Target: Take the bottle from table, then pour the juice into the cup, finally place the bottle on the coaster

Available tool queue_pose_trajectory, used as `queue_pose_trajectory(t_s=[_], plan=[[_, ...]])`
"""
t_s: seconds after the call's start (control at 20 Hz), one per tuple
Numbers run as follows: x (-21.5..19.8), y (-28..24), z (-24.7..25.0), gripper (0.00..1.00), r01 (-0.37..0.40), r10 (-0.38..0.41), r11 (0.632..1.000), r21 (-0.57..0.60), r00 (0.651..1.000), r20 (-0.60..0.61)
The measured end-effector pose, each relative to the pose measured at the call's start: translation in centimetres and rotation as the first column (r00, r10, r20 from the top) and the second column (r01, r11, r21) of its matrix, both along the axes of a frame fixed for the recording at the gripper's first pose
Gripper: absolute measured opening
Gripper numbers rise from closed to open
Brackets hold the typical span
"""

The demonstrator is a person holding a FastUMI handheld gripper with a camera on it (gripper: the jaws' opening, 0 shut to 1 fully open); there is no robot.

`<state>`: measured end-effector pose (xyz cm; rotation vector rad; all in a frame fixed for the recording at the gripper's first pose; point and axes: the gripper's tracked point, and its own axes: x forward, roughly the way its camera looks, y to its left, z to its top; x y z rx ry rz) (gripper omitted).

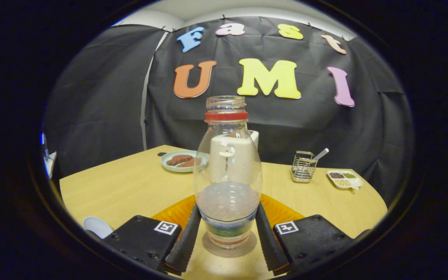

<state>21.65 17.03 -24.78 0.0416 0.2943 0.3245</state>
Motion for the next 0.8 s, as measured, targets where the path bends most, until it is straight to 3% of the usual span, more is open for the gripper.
queue_pose_trajectory(t_s=[0.45,0.7,0.8], plan=[[0.3,-0.6,-1.4,0.81,0.016,-0.016,1.000,0.006,1.000,-0.019],[-0.3,-0.4,-1.5,0.99,0.014,-0.013,1.000,0.025,0.999,-0.031],[-0.4,-0.5,-1.1,1.00,0.022,-0.022,0.999,0.028,1.000,-0.018]])
